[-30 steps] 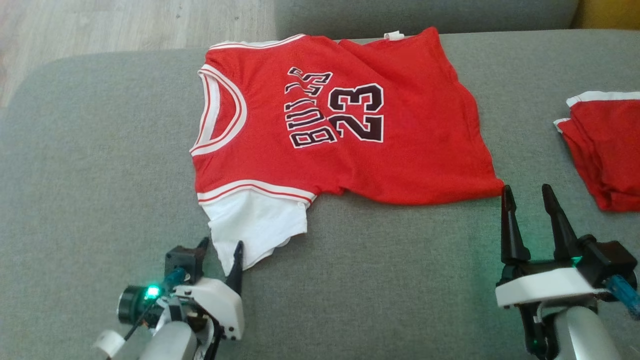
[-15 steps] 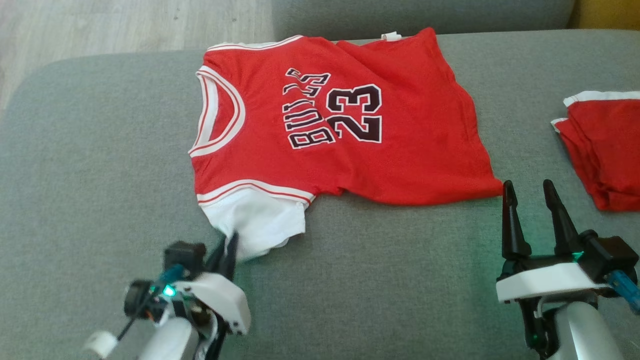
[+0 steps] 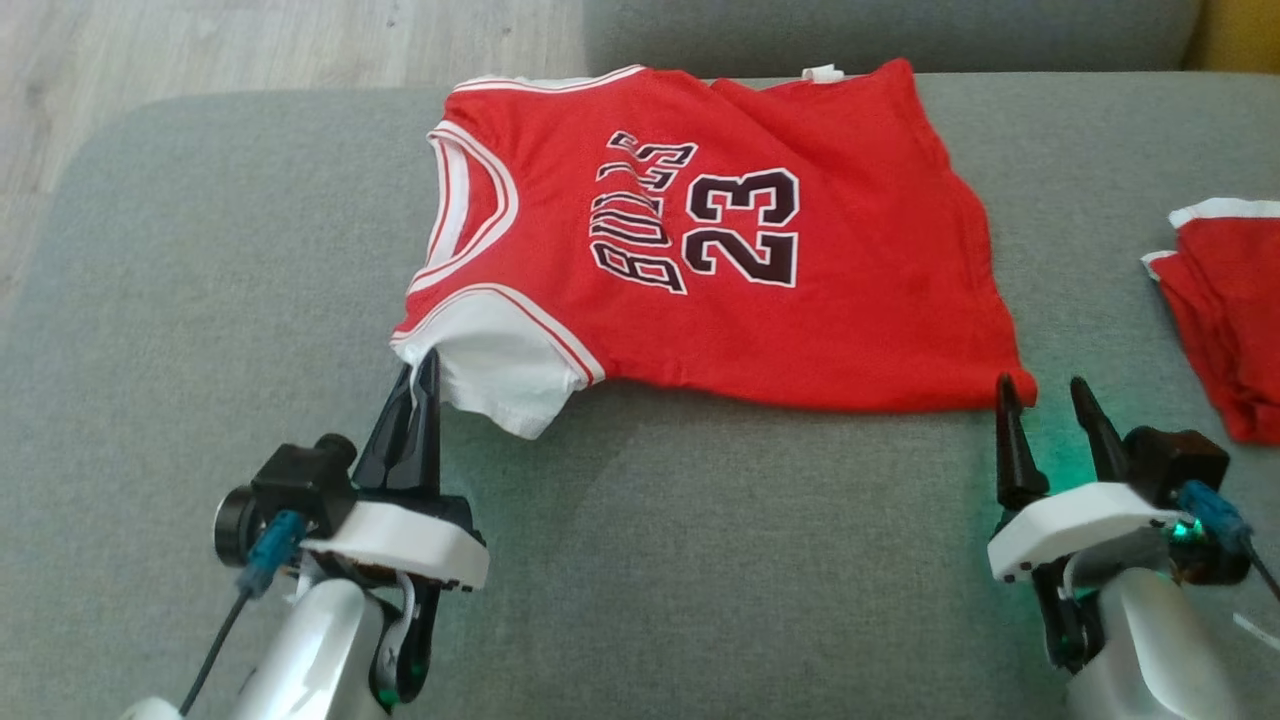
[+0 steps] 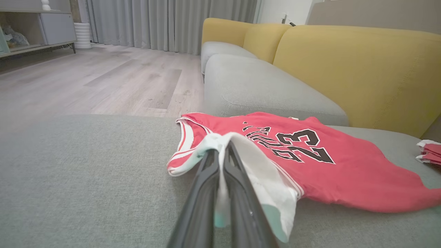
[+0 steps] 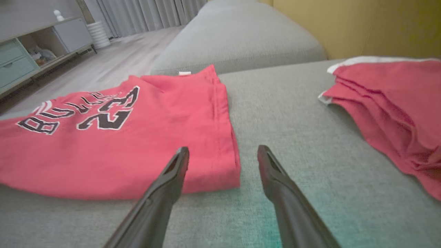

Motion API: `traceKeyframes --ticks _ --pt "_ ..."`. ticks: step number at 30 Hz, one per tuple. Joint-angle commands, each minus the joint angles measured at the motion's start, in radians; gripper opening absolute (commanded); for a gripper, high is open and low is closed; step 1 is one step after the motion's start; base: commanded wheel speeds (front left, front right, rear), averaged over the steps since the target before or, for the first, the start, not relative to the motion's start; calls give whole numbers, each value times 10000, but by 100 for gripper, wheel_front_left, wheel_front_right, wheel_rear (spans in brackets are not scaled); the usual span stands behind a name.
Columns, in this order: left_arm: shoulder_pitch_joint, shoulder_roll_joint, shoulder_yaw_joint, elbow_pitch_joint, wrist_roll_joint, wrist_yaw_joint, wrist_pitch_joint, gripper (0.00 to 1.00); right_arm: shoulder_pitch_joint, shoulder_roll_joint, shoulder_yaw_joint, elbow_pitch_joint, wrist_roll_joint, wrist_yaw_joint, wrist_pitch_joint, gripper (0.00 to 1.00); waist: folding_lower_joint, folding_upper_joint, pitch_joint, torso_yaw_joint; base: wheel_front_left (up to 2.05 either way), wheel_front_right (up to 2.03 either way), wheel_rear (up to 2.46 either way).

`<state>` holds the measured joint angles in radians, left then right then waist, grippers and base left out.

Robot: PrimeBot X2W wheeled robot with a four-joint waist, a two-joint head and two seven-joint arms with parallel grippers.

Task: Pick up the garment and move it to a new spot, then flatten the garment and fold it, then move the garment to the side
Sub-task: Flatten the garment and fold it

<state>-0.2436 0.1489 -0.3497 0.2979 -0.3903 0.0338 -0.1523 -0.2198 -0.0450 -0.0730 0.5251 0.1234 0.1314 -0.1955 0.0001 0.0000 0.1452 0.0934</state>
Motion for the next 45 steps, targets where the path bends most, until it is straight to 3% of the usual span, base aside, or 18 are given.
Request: traceKeyframes --ticks 1,12,13,14,15,22,25,31,36,45 --pt "-523 77 310 -360 47 -73 -208 0 -609 -53 -55 496 -145 -7 110 100 -1 0 80 106 0 0 0" --pt "-672 74 107 -368 70 -163 -363 0 -1969 -53 -383 3234 -279 -7 -115 100 -1 0 357 241 0 0 0" --pt "-680 93 107 -353 70 -156 -362 0 -2042 -53 -291 3445 -231 -7 -120 88 -1 0 350 234 0 0 0" --pt "-682 113 112 -334 68 -145 -359 0 -2103 -53 -169 3629 -181 -7 -132 36 -1 0 331 216 0 0 0" --pt "-677 132 119 -312 62 -129 -351 0 -2160 -53 -58 3780 -129 -7 -164 0 -1 0 305 191 0 0 0" --pt "-623 240 216 -172 -70 -62 -262 0 -2354 -52 574 3746 609 -7 -569 0 -1 0 -66 -111 0 0 0" --pt "-697 297 328 -243 -204 -101 -291 0 -2385 -52 776 3128 932 -7 -643 0 -1 0 -304 -303 0 0 0" --pt "-1156 474 716 -528 -449 -171 -496 0 -2145 -60 1156 690 1107 -7 -659 0 -1 0 -811 -681 0 0 0" --pt "-1643 393 1079 -1173 -769 -216 -697 0 -1754 -527 1460 -1150 1431 -7 -661 0 -1 0 -1258 -836 0 0 0" --pt "-2055 209 1659 -4007 -1399 156 -395 0 -952 -1560 1008 -4877 1747 -7 316 0 -1 0 -1588 -1024 0 0 0"
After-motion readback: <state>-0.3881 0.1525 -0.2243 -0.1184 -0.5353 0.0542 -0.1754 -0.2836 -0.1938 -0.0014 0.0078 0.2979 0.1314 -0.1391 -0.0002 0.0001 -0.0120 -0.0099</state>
